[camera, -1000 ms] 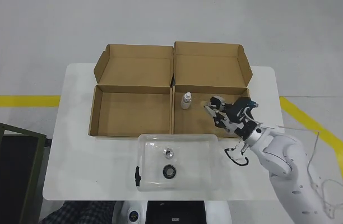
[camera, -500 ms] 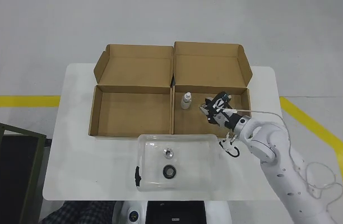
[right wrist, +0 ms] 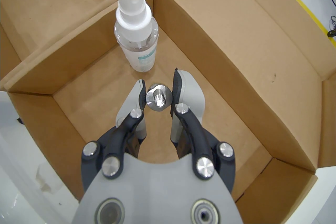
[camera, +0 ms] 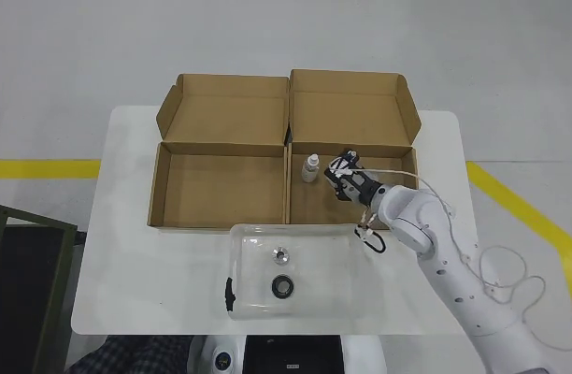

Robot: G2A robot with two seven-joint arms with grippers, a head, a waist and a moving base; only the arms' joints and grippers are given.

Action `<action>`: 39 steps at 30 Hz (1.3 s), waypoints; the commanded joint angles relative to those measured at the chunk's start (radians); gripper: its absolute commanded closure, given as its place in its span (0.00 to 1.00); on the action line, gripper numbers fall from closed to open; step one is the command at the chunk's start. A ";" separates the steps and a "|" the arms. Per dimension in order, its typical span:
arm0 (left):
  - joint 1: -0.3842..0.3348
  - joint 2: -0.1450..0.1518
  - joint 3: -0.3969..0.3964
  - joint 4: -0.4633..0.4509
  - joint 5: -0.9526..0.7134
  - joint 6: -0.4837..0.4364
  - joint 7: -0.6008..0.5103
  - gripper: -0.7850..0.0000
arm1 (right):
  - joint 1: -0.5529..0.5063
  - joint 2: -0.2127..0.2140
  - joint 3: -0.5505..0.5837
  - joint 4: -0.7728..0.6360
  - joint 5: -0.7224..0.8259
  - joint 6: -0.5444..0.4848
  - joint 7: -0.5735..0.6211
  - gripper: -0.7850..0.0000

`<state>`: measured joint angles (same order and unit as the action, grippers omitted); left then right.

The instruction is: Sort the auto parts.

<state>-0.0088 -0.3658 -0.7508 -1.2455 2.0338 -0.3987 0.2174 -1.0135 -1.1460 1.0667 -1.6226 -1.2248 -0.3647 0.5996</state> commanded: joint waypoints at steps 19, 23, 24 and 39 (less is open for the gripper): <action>0.000 0.000 0.000 0.000 0.000 0.000 0.000 0.00 | 0.079 -0.035 -0.085 0.102 -0.013 0.040 0.040 0.09; 0.000 0.000 0.000 0.000 0.000 0.000 0.000 0.00 | 0.066 -0.034 -0.071 0.066 -0.013 0.050 0.043 0.00; 0.000 0.000 0.000 0.000 0.000 0.000 0.000 0.00 | 0.060 -0.032 -0.063 0.049 -0.016 0.053 0.043 0.00; 0.000 0.000 0.000 0.000 0.000 0.000 0.000 0.00 | -0.181 0.009 0.073 -0.363 0.003 -0.038 0.066 0.00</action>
<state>-0.0088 -0.3658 -0.7508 -1.2455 2.0338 -0.3987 0.2174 -1.1798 -1.1388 1.1374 -1.9649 -1.2192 -0.3944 0.6663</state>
